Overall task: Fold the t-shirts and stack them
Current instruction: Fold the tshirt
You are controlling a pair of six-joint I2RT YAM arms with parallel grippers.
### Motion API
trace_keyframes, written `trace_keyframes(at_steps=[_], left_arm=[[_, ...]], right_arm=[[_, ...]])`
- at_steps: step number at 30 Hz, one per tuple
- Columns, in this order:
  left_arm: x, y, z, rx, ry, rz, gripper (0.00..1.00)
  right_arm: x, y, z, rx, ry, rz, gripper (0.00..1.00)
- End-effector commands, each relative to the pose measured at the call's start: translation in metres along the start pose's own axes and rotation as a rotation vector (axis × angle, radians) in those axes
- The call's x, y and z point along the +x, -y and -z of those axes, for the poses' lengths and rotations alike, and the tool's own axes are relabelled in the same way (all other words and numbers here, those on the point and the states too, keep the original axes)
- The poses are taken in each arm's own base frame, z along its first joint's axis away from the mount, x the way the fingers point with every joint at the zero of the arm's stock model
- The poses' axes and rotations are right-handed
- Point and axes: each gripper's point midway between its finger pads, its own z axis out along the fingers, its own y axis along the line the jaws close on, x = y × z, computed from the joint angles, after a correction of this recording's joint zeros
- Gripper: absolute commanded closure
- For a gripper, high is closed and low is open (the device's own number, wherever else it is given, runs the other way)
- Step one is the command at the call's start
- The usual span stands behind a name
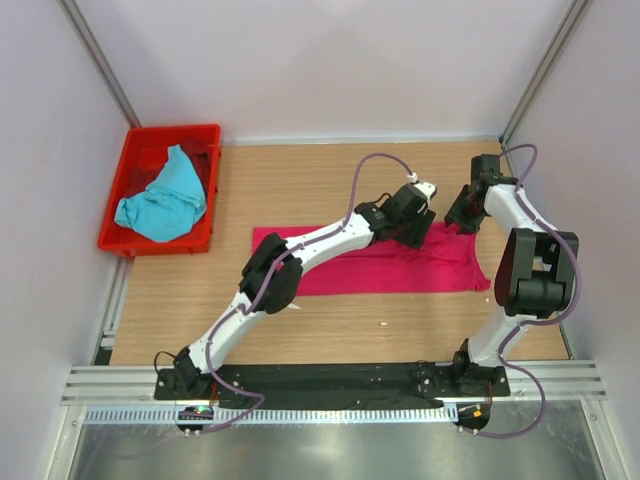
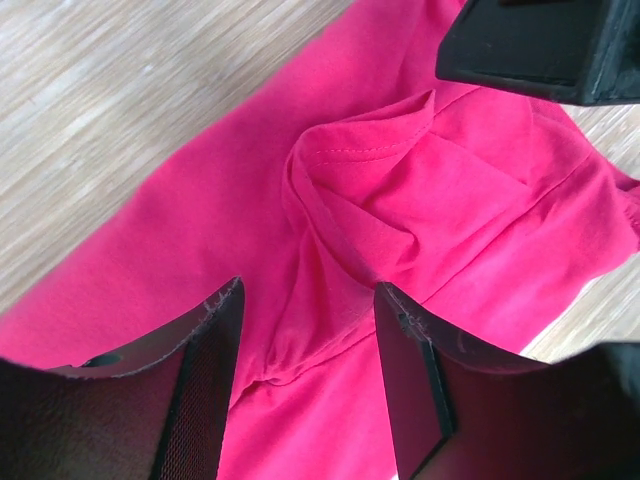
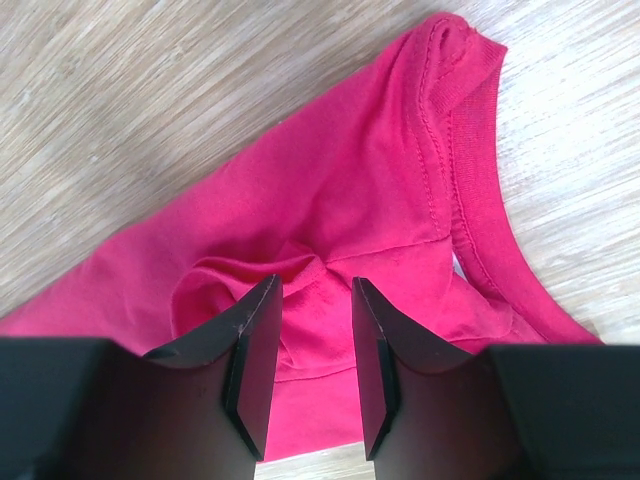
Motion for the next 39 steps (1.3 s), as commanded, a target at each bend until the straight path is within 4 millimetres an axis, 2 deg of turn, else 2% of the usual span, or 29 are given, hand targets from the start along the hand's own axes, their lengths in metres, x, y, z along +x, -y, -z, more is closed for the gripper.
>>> trace_keyframes(at_steps=[1,5,7,13,17,25,28,29,31,32,33,37,39], left_arm=[[-0.021,0.013,0.001,0.043,0.062,0.036,0.42],[-0.024,0.022,-0.004,0.076,0.078,0.058,0.35],[-0.02,0.022,-0.012,0.075,0.073,0.075,0.35],[-0.013,0.021,-0.021,0.071,0.063,0.079,0.43],[-0.015,0.02,-0.022,0.067,0.069,0.076,0.56],[-0.019,0.016,-0.013,0.045,0.065,0.054,0.64],[-0.019,0.016,-0.009,0.045,0.059,0.039,0.67],[-0.019,0.016,-0.008,0.047,0.058,0.034,0.69],[-0.017,0.015,-0.004,0.046,0.049,0.027,0.71],[-0.015,0.014,-0.004,0.044,0.045,0.021,0.73],[-0.009,0.013,-0.005,0.044,0.03,0.019,0.74],[-0.001,0.012,0.001,0.043,-0.002,0.013,0.76],[0.004,0.01,0.006,0.039,-0.015,0.007,0.76]], right_arm=[[-0.005,-0.004,-0.002,-0.021,0.023,0.011,0.6],[0.001,-0.001,-0.006,-0.019,0.01,0.012,0.59],[0.002,-0.001,-0.009,-0.022,0.006,0.013,0.6],[0.006,-0.006,-0.015,-0.054,-0.005,0.027,0.61],[0.005,-0.011,-0.02,-0.087,-0.001,0.039,0.61],[0.003,-0.021,-0.033,-0.135,0.0,0.046,0.62],[0.0,-0.021,-0.034,-0.135,0.007,0.052,0.75],[-0.002,-0.022,-0.033,-0.136,0.016,0.054,0.83],[-0.006,-0.022,-0.028,-0.131,0.029,0.062,0.9],[-0.01,-0.021,-0.026,-0.124,0.039,0.067,0.96],[-0.009,-0.02,-0.021,-0.121,0.034,0.066,0.99],[-0.007,-0.022,0.004,-0.101,0.04,0.076,0.99],[0.005,-0.019,0.013,-0.068,0.018,0.087,0.99]])
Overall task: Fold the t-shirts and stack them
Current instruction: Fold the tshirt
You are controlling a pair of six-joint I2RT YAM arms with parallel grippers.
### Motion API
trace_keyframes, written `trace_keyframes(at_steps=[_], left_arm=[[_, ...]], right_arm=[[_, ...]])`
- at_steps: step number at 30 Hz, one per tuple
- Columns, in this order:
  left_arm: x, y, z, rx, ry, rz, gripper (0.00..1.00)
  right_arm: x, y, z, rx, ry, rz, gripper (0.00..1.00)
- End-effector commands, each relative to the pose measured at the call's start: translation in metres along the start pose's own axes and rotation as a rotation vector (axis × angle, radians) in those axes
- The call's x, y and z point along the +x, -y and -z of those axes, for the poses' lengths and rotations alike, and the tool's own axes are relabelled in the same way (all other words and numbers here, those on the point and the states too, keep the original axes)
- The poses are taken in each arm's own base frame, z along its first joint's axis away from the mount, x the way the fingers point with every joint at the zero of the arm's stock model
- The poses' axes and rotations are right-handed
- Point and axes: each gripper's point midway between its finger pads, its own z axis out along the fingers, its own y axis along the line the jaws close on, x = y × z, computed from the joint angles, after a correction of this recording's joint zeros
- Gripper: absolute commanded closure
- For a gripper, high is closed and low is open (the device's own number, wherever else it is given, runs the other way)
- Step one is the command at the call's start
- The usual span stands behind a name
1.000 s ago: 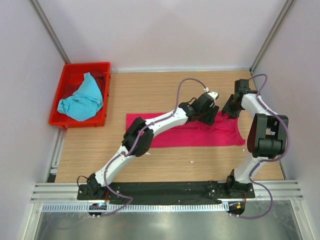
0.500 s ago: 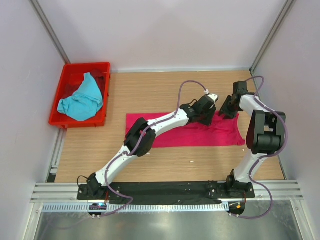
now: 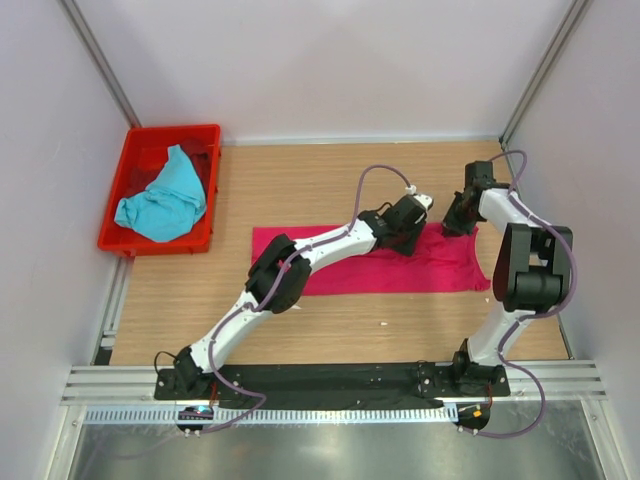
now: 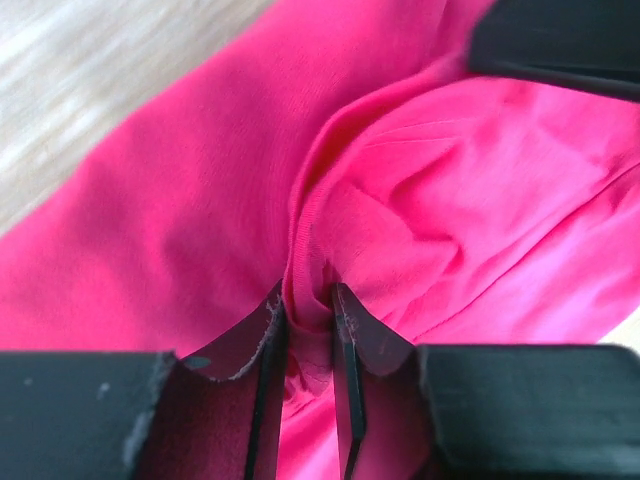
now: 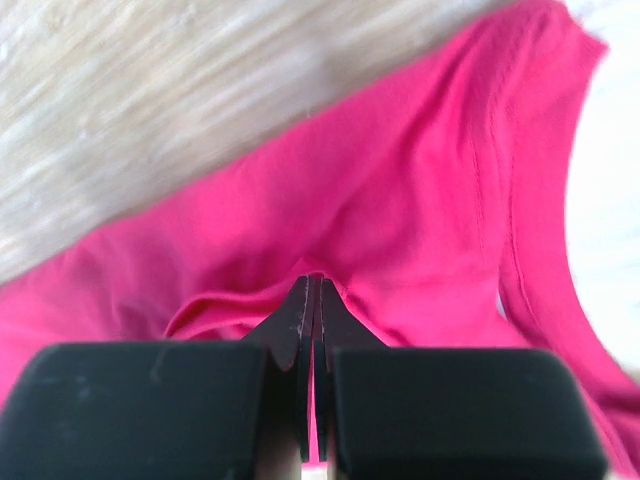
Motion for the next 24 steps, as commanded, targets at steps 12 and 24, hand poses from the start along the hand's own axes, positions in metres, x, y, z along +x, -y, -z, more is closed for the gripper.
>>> trace_keyframes(at_steps=[12,24], left_arm=[[-0.011,0.01,0.056,0.04,-0.038,-0.01,0.71],[-0.001,0.014,0.067,0.063,-0.08,0.019,0.68]], right_arm=[[0.035,0.016,0.098,0.09,0.083,0.054,0.99],[0.037,0.024,0.099,0.107,0.143,0.044,0.99]])
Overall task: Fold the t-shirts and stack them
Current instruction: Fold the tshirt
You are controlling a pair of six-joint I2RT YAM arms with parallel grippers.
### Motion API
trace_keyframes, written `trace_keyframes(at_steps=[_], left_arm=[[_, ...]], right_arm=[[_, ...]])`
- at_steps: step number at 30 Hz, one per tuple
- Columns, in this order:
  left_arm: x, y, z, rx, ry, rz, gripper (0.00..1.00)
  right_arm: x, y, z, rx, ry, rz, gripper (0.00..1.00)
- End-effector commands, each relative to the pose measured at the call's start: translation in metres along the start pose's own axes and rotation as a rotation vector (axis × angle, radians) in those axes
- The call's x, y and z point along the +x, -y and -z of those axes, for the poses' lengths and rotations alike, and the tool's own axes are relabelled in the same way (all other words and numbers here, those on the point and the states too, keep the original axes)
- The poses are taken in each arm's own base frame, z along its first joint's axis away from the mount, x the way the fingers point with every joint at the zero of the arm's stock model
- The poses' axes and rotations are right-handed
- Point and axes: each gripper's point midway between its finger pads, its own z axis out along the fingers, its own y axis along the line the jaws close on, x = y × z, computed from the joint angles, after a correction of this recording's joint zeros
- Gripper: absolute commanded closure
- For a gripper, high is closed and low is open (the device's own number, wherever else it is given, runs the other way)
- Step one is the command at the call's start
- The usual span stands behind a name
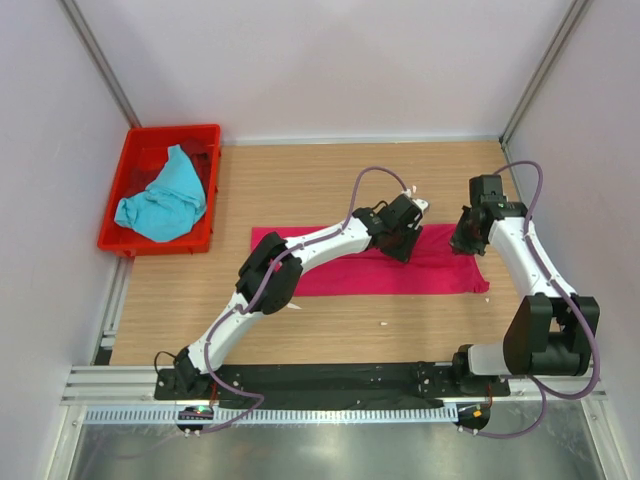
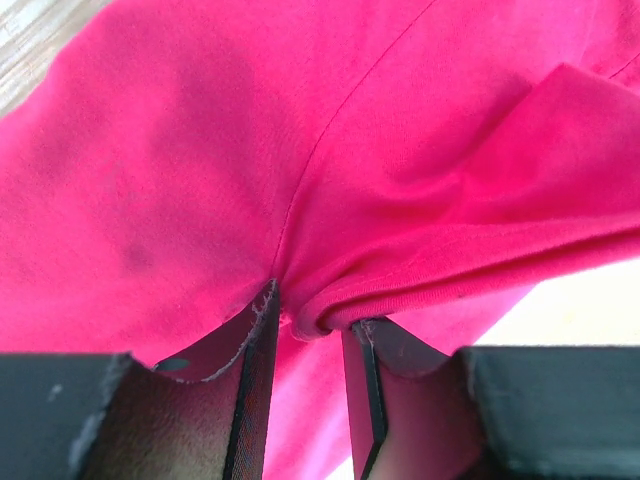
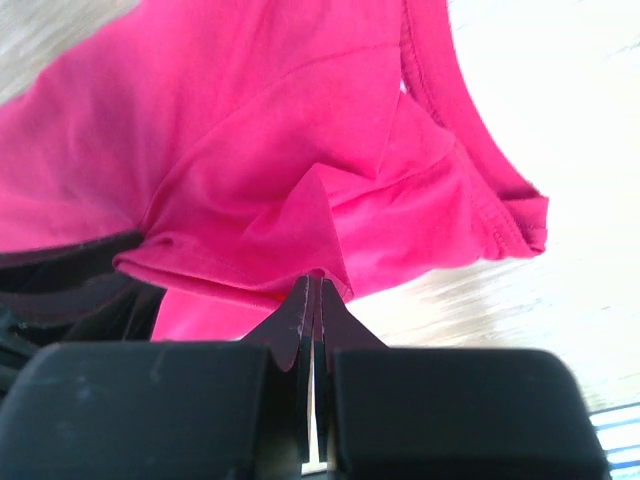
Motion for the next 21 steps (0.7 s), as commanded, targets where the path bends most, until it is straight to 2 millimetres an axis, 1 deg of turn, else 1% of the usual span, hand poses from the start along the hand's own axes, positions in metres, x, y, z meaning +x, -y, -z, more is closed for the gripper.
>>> trace_keyframes(at_steps=[1,2,3,4,5,6,7,8,9,10,11,12,13,14,15,16,17,18,19,20,21], left_arm=[[-0.022,0.01,0.034,0.018,0.046,0.013,0.68],[-0.022,0.01,0.034,0.017,0.047,0.013,0.68],[-0.022,0.009,0.034,0.014,0.046,0.013,0.68],[-0.022,0.008,0.035,0.008,0.045,0.015,0.68],[-0.022,0.006,0.034,0.0,0.044,0.019,0.68],[-0.022,0.005,0.033,-0.005,0.041,0.029,0.68],[-0.021,0.003,0.033,-0.008,0.039,0.034,0.67],[-0.022,0.0,0.032,-0.017,0.043,0.038,0.67],[-0.023,-0.003,0.031,-0.027,0.045,0.044,0.67],[-0.024,-0.008,0.031,-0.045,0.046,0.053,0.66],[-0.028,-0.018,0.032,-0.093,0.061,0.062,0.65],[-0.026,-0.024,0.026,-0.112,0.051,0.072,0.63],[-0.033,-0.03,0.03,-0.135,0.061,0.091,0.57],[-0.035,-0.035,0.03,-0.144,0.054,0.106,0.57],[-0.027,-0.052,0.025,-0.193,0.015,0.124,0.57],[-0.04,-0.052,0.029,-0.19,0.04,0.136,0.53],[-0.039,-0.055,0.028,-0.186,0.031,0.144,0.51],[-0.041,-0.06,0.029,-0.189,0.031,0.153,0.5],[-0.043,-0.061,0.034,-0.191,0.034,0.151,0.5],[-0.043,-0.061,0.037,-0.191,0.037,0.145,0.49],[-0.047,-0.058,0.038,-0.173,0.054,0.141,0.49]], right_arm=[[-0.021,-0.001,-0.009,0.027,0.074,0.004,0.99],[-0.031,-0.004,-0.011,0.025,0.095,0.004,0.99],[-0.036,-0.004,-0.014,0.035,0.105,0.009,0.99],[-0.037,-0.006,-0.024,0.042,0.086,0.012,0.99],[-0.049,-0.011,-0.026,0.031,0.109,0.013,0.99],[-0.053,-0.013,-0.03,0.032,0.111,0.013,0.99],[-0.057,-0.015,-0.036,0.035,0.105,0.015,0.99],[-0.066,-0.02,-0.046,0.038,0.106,0.017,0.99],[-0.069,-0.023,-0.053,0.039,0.096,0.015,0.99],[-0.082,-0.03,-0.053,0.026,0.116,0.008,0.99],[-0.083,-0.032,-0.069,0.04,0.089,0.007,0.99],[-0.088,-0.034,-0.073,0.047,0.085,0.003,0.99],[-0.1,-0.039,-0.073,0.044,0.104,-0.003,0.97],[-0.102,-0.04,-0.078,0.047,0.094,-0.003,0.96],[-0.101,-0.04,-0.088,0.059,0.074,0.003,0.96],[-0.103,-0.041,-0.09,0.063,0.073,0.002,0.9],[-0.109,-0.044,-0.089,0.057,0.078,0.009,0.82],[-0.109,-0.043,-0.091,0.067,0.071,0.011,0.74],[-0.111,-0.043,-0.088,0.072,0.072,0.013,0.62],[-0.112,-0.04,-0.083,0.089,0.068,0.022,0.55],[-0.114,-0.038,-0.076,0.096,0.075,0.024,0.5]])
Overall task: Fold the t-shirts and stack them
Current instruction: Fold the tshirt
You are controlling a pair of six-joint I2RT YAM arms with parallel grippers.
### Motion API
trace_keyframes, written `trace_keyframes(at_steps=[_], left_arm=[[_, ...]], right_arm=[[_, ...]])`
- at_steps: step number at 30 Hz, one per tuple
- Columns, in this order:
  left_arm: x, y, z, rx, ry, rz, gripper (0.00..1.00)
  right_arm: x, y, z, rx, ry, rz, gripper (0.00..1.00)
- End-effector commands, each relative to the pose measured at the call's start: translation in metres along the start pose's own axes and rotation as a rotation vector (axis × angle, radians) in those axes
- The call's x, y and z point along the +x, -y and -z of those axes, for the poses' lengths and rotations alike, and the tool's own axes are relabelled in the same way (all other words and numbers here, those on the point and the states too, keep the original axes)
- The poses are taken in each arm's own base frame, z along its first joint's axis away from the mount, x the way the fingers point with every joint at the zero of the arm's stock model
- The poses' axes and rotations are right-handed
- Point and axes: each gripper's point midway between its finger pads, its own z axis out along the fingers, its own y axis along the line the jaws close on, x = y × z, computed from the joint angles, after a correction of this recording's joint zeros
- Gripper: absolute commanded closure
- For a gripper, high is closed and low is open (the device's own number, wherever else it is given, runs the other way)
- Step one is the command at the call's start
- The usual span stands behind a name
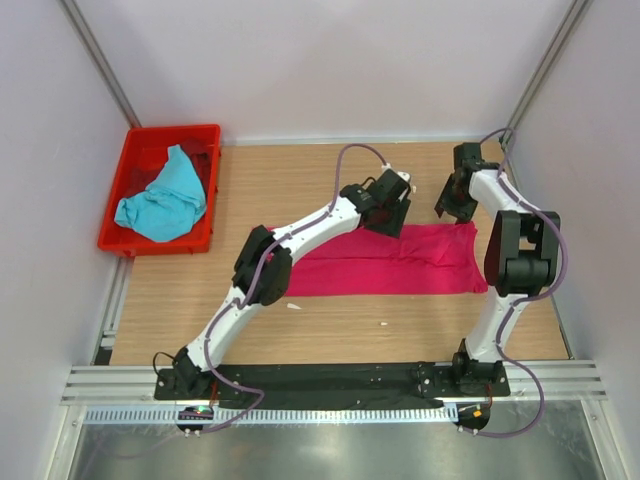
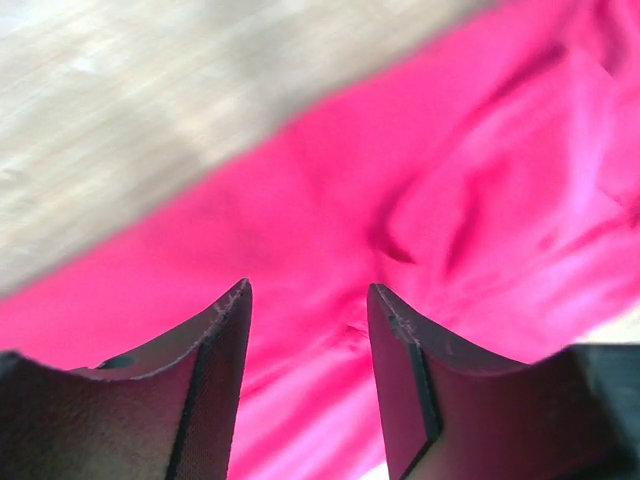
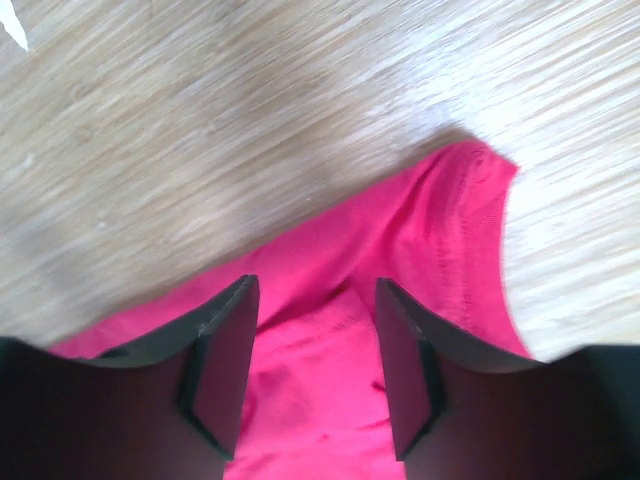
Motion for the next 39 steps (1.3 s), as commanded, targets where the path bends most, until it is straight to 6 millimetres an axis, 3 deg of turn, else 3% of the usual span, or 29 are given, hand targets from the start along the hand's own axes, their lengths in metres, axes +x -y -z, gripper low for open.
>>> trace_keyframes(at_steps=[1,2,3,5,10,14,20,28,34,39], left_arm=[[-0.006,-0.008,0.021,-0.011,0.012,0.017,0.48],[-0.005,-0.005,0.023,0.009,0.016,0.018,0.46],[-0.013,0.011,0.028,0.094,0.046,0.017,0.44],[-0.006,0.022,0.03,0.177,0.034,0.006,0.37],[0.001,0.051,0.021,0.347,-0.007,-0.016,0.37],[0.006,0.058,0.009,0.382,-0.025,0.019,0.38],[0.001,0.06,-0.001,0.378,-0.002,0.059,0.36],[0.015,0.048,-0.022,0.308,-0.056,0.079,0.56],[0.006,0.038,-0.021,0.264,-0.025,0.067,0.82],[-0.005,0.032,-0.013,0.24,0.007,0.056,0.93]], right_arm=[[-0.02,0.008,0.031,0.045,0.056,0.018,0.42],[-0.02,0.013,0.036,0.063,0.06,0.029,0.39],[-0.018,0.014,0.039,0.062,0.059,0.036,0.36],[-0.011,0.016,0.048,0.046,0.054,0.044,0.36],[0.011,0.027,0.042,-0.012,0.012,-0.002,0.47],[0.017,0.03,0.034,-0.088,-0.017,-0.049,0.52],[0.018,0.015,0.025,-0.173,-0.034,-0.035,0.49],[0.034,0.011,0.009,-0.19,-0.087,-0.054,0.53],[0.043,0.016,0.001,-0.177,-0.101,-0.044,0.59],[0.046,0.014,-0.004,-0.191,-0.092,-0.034,0.6]])
